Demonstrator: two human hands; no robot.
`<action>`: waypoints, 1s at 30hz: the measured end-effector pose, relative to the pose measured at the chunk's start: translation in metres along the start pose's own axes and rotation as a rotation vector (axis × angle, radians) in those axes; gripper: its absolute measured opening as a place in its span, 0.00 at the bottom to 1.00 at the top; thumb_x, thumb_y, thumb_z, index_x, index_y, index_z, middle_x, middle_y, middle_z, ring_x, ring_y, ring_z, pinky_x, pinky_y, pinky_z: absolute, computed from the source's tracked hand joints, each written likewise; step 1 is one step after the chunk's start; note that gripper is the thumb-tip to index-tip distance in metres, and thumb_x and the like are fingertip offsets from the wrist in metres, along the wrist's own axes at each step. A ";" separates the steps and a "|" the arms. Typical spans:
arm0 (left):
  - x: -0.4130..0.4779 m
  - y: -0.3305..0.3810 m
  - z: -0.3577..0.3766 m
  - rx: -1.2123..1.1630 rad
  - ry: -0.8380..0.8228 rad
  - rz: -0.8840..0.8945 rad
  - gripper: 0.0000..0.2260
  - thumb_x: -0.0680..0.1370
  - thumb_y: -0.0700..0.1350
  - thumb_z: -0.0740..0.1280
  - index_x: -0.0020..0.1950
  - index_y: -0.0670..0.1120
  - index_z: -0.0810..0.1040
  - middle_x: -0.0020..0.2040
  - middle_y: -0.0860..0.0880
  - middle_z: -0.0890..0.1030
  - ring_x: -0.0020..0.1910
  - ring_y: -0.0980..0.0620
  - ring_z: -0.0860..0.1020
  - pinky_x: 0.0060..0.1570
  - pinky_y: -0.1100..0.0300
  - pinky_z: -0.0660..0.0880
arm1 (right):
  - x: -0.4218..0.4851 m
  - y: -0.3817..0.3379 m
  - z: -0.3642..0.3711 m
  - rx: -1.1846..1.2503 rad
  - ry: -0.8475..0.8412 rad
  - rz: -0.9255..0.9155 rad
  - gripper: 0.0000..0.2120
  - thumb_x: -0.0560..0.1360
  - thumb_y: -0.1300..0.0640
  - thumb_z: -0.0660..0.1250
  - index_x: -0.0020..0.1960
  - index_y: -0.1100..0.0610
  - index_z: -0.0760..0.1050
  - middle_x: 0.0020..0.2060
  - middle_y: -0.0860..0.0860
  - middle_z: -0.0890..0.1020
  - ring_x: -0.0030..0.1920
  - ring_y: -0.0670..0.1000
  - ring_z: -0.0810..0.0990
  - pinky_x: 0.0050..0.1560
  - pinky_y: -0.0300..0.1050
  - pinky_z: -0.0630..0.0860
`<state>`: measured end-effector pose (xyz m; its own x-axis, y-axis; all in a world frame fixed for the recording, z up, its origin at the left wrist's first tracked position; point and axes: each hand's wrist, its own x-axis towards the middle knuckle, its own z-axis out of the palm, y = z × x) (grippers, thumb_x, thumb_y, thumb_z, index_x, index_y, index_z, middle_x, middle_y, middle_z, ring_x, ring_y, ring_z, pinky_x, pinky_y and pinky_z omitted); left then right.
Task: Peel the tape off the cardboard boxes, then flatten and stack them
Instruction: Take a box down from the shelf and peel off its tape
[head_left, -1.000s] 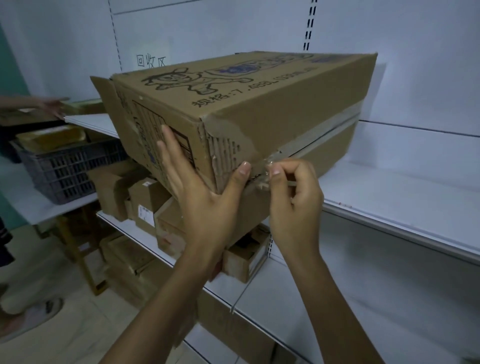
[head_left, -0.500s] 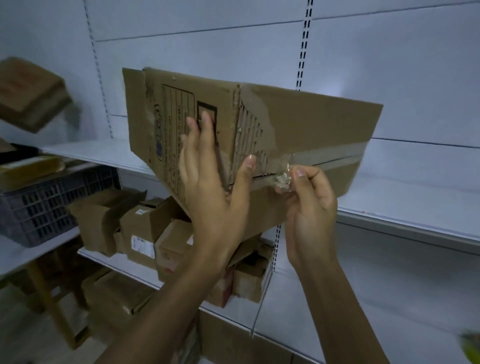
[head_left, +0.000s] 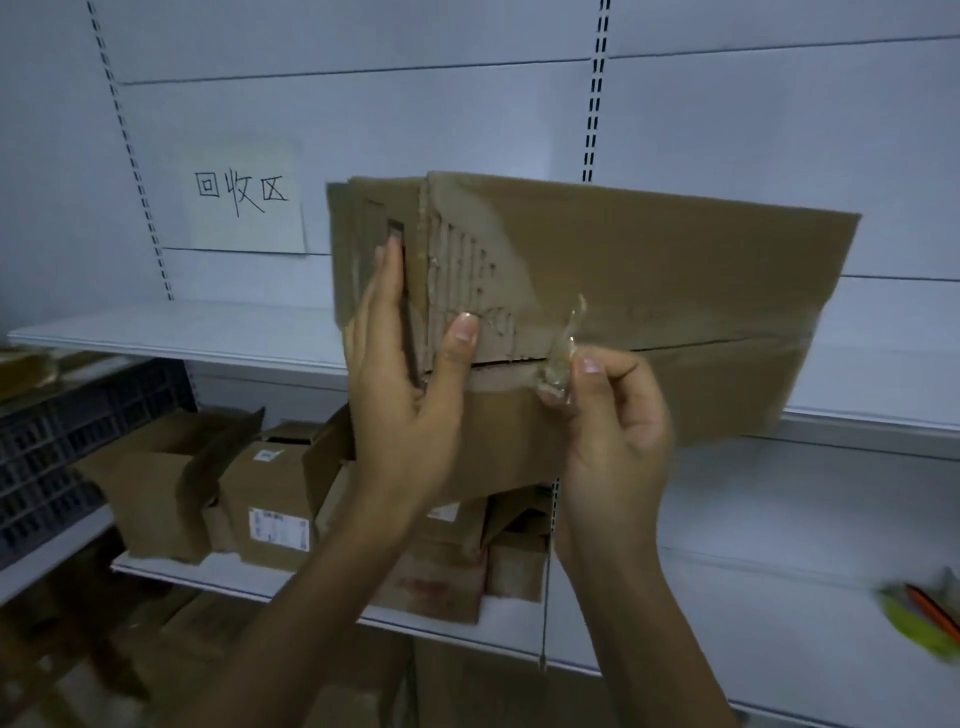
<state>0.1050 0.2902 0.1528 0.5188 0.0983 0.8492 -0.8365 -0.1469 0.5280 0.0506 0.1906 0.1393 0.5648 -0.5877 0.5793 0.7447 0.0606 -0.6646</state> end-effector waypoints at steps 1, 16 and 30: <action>0.005 -0.011 -0.008 -0.033 -0.015 -0.019 0.28 0.78 0.55 0.61 0.76 0.49 0.58 0.73 0.50 0.66 0.71 0.55 0.65 0.67 0.52 0.69 | -0.005 0.003 0.011 -0.044 0.008 -0.003 0.10 0.79 0.60 0.62 0.40 0.56 0.75 0.34 0.45 0.78 0.39 0.44 0.77 0.43 0.40 0.76; 0.035 -0.059 0.041 0.135 0.333 0.015 0.25 0.80 0.42 0.62 0.75 0.44 0.58 0.77 0.43 0.54 0.76 0.48 0.54 0.74 0.51 0.55 | 0.028 0.016 0.012 -0.025 0.173 0.366 0.08 0.80 0.59 0.62 0.45 0.55 0.78 0.47 0.54 0.82 0.49 0.51 0.80 0.46 0.42 0.77; 0.022 -0.069 0.112 0.504 0.055 0.040 0.39 0.74 0.70 0.53 0.78 0.50 0.49 0.78 0.46 0.48 0.76 0.53 0.42 0.73 0.51 0.40 | 0.074 -0.020 -0.113 0.391 0.176 0.545 0.09 0.80 0.58 0.59 0.50 0.55 0.77 0.43 0.50 0.85 0.43 0.45 0.85 0.38 0.35 0.78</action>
<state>0.1939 0.1926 0.1362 0.4666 0.1323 0.8745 -0.6594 -0.6069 0.4437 0.0369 0.0545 0.1419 0.8531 -0.5112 0.1041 0.4635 0.6512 -0.6010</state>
